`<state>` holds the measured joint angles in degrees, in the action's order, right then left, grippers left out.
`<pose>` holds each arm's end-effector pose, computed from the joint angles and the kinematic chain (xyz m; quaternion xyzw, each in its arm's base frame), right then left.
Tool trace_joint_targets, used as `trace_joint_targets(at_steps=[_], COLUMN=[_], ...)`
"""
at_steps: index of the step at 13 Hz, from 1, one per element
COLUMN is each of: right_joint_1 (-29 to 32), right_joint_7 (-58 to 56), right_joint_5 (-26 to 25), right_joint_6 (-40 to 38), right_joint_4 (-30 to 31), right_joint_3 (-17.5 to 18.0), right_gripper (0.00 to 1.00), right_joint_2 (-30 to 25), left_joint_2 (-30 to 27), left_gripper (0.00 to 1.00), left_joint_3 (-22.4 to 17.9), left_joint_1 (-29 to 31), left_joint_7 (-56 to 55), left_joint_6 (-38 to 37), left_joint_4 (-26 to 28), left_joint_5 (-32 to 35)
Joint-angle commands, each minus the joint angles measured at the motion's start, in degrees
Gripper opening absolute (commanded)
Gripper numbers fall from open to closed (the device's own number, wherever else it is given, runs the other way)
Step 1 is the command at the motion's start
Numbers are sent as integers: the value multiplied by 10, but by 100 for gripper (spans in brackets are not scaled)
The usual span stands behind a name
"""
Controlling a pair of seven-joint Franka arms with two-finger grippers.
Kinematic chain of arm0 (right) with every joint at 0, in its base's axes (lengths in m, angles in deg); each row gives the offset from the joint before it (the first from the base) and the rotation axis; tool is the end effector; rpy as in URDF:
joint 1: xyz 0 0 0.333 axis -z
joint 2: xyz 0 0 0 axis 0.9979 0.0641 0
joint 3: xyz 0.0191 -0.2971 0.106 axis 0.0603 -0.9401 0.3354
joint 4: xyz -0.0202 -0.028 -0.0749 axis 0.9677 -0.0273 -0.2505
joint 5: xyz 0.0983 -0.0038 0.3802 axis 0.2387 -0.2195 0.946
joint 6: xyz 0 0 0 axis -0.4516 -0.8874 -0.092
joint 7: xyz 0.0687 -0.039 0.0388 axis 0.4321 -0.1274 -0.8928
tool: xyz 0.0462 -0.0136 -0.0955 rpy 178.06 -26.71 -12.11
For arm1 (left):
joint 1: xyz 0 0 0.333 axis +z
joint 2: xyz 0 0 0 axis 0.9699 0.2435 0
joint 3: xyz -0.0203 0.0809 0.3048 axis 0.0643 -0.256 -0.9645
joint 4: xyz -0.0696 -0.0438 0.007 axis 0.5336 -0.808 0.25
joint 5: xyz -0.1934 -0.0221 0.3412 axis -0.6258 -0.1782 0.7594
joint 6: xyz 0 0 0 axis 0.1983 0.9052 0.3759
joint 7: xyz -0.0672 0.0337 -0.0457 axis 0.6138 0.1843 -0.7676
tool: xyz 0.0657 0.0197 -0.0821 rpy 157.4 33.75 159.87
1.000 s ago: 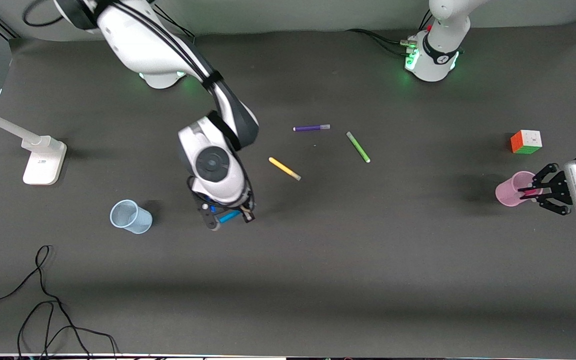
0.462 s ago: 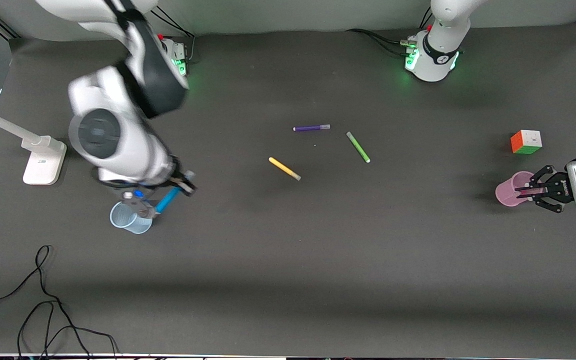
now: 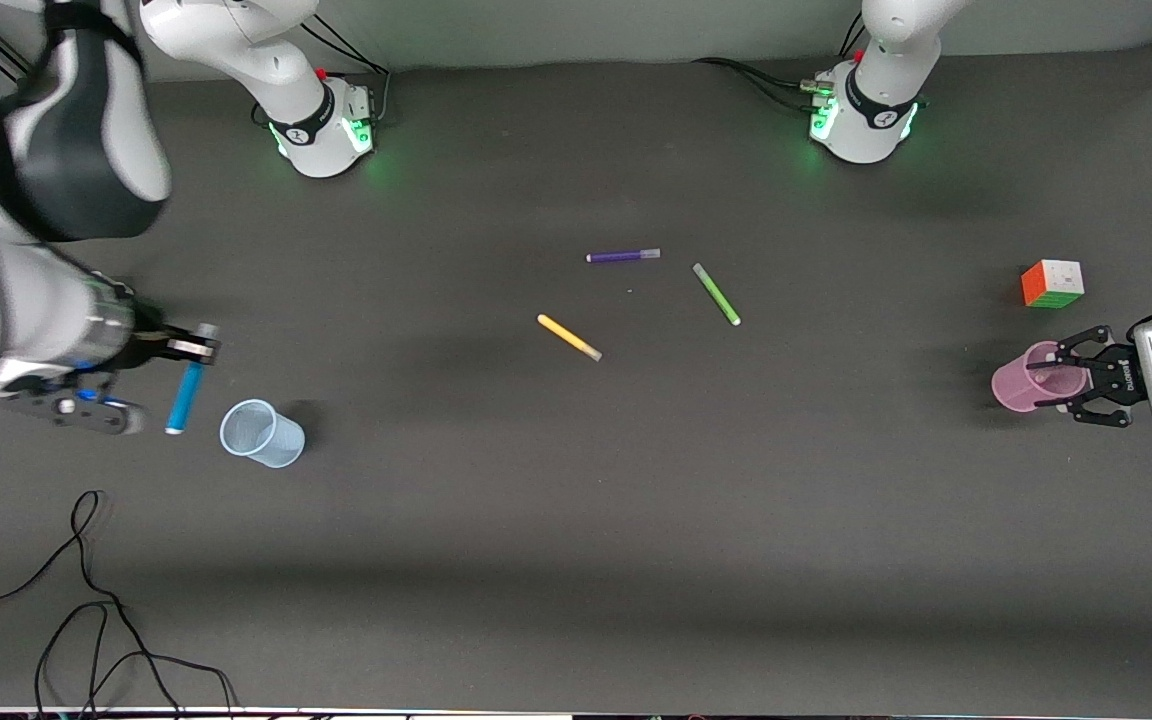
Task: Place pink and blue markers in matching cups
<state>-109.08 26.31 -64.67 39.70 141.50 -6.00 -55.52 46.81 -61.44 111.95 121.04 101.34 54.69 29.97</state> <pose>0.6065 0.0437 0.5226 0.9892 -0.0812 -0.1161 0.0388 0.5713 0.2458 0.2586 0.7398 -0.5765 0.1719 0.3014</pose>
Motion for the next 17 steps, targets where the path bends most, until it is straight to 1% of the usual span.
trace_joint_targets(at_steps=[1,2,4,5,7,9,10,11,12,14,15,16,17], right_joint_1=[-6,-6,-5,-3,-3,-3,-3,-2,3,23,27,33,45], right_joint_7=[-143,-185,-245,-257,-257,-258,-257,-257,-258,-260,-275,-287,-293], right_joint_5=[5,5,14,19,22,33,36,55,73,101,110,118,125], right_joint_6=[-2,-2,-9,-12,-13,-23,-24,-24,-24,-24,-24,-24,-24], right_joint_4=[51,54,73,84,90,85,85,84,84,76,74,69,58], right_joint_3=[-47,-57,-75,-75,-75,-74,-74,-74,-74,-73,-74,-73,-73], right_gripper=[14,14,14,14,14,14,14,14,14,14,14,14,14], right_joint_2=[-34,-34,-28,-26,-10,18,32,44,61,93,107,124,144], left_joint_2=[-5,-12,-60,-92,-166,-235,-259,-277,-281,-273,-266,-259,-249], left_gripper=[100,100,100,100,100,100,100,100,100,100,100,100,99], left_joint_3=[5,4,8,7,8,9,9,10,10,10,10,10,10], left_joint_1=[4,0,-14,-38,-82,-137,-169,-200,-224,-248,-266,-289,-308], left_joint_7=[3,-16,-136,-202,-375,-556,-639,-731,-815,-922,-966,-991,-1003], left_joint_6=[-13,-26,-41,-42,-76,-107,-122,-136,-161,-223,-229,-235,-239], left_joint_4=[-14,-20,-21,-21,-22,-23,-24,-28,-45,-105,-127,-147,-163], left_joint_5=[-10,-10,7,32,84,144,173,195,207,218,245,282,302])
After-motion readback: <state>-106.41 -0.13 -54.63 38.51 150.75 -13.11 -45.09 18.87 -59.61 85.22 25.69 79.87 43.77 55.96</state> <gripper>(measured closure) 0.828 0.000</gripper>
